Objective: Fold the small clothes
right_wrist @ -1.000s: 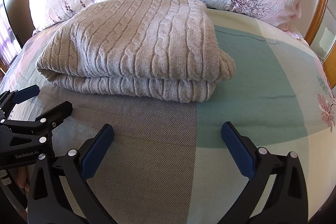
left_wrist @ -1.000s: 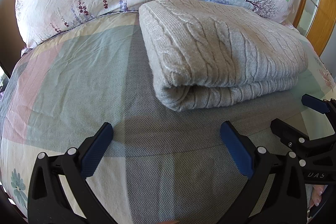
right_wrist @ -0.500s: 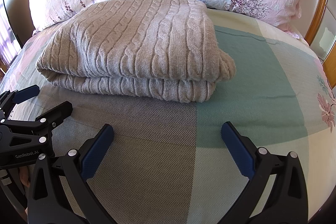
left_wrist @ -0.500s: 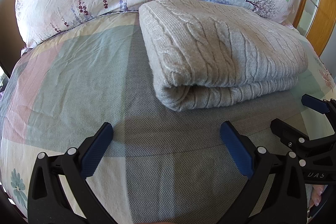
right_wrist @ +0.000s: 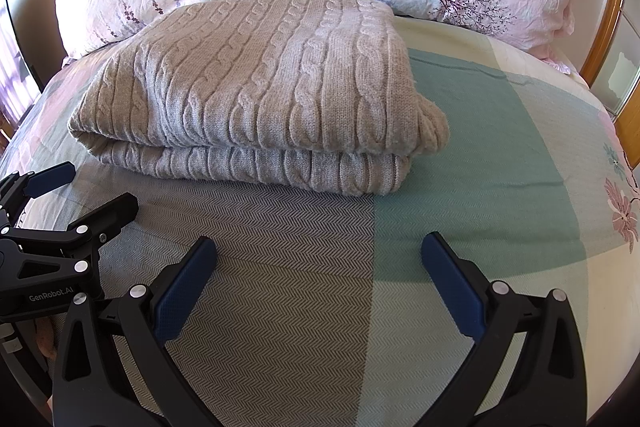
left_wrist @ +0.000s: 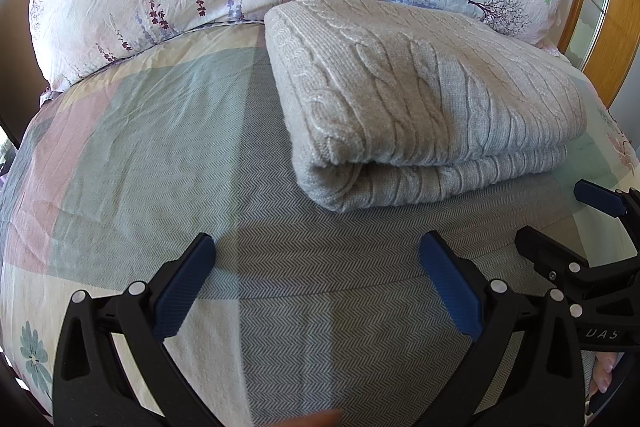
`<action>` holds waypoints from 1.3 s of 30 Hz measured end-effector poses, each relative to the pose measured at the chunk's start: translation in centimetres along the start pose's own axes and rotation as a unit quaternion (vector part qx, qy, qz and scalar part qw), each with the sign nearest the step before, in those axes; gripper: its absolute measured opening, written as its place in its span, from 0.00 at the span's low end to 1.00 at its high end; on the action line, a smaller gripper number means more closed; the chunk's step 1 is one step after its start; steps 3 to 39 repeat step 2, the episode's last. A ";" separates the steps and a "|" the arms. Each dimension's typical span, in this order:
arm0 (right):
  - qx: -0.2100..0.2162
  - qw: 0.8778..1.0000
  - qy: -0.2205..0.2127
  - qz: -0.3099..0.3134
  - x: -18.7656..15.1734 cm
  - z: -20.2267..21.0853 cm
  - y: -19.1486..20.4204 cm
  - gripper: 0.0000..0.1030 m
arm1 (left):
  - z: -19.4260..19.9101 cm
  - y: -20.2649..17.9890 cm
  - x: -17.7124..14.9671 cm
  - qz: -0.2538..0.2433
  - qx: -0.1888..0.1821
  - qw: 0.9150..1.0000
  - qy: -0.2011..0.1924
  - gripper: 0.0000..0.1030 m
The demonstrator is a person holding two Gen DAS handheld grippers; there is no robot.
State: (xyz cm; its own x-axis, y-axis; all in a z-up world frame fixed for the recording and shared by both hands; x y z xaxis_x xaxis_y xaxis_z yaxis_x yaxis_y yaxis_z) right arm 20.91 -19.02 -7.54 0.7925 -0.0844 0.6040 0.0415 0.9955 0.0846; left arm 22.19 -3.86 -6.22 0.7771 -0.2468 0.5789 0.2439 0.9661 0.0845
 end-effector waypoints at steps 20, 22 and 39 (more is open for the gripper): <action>0.000 1.000 0.000 0.000 0.0 0.0 0.0 0.99 | 0.0 0.0 0.0 0.000 0.000 1.000 0.000 0.98; 0.000 1.000 0.000 0.000 0.0 0.0 0.0 0.99 | 0.0 0.0 0.0 0.000 0.000 1.000 0.000 0.98; 0.000 1.000 0.000 0.000 0.0 0.0 0.0 0.99 | 0.0 0.0 0.0 0.000 0.000 1.000 0.000 0.98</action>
Point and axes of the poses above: each gripper's, at about its wrist camera, not at the fingertips, and z roughly against the way its jaws point, y to its left, x to its top, the point moved 10 cm from there along -z, roughly the way its jaws point, and after that the axes turned 5 degrees about -z, right-handed, at the moved point
